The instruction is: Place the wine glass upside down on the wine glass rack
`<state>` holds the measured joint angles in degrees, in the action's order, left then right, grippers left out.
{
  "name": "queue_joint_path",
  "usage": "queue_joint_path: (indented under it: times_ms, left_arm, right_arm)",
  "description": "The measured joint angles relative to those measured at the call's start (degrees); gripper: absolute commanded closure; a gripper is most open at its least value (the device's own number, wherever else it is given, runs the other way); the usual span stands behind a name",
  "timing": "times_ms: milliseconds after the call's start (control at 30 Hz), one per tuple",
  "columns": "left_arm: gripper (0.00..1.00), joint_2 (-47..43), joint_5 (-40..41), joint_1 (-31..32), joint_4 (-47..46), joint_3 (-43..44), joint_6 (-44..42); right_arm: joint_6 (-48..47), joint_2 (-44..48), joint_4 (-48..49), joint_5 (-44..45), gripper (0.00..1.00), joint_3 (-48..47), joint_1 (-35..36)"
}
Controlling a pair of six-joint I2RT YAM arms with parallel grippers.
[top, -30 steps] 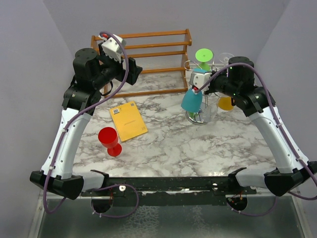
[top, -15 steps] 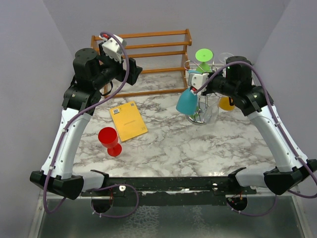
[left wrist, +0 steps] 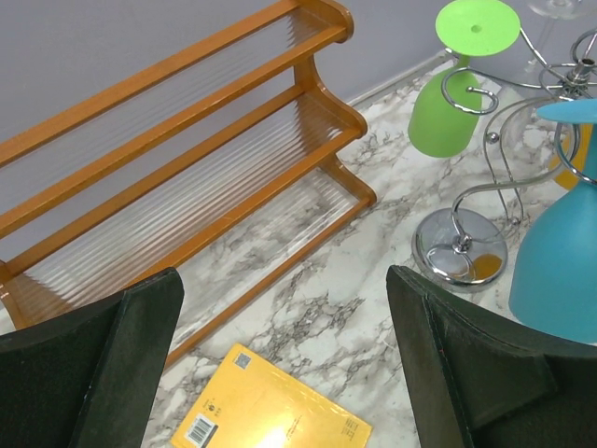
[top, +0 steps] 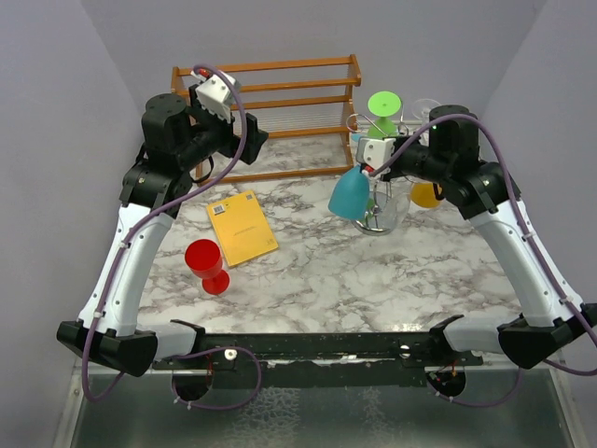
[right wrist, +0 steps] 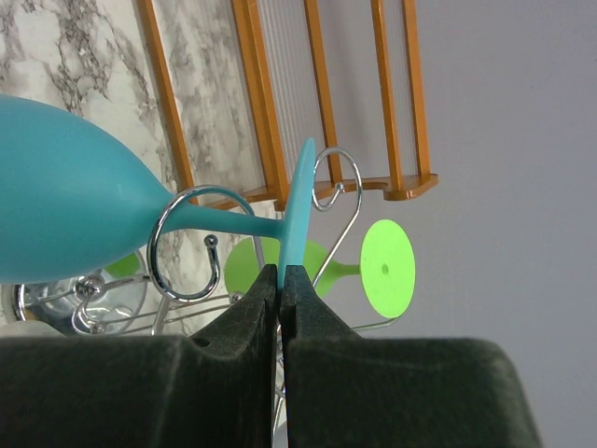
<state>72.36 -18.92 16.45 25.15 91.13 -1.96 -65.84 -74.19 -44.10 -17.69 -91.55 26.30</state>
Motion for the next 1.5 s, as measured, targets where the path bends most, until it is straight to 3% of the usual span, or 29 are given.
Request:
queue_joint_path:
  times_ms: [767, 1500]
  left_arm:
    - [0.06, -1.0, -1.5, -0.1, 0.2, -1.6, -1.8]
    - [0.06, -1.1, -2.8, -0.2, 0.2, -1.6, -2.0]
  right_arm:
    - [0.0, 5.0, -2.8, 4.5, 0.94, 4.2, 0.0]
    - [0.0, 5.1, -3.5, 3.3, 0.83, 5.6, 0.0]
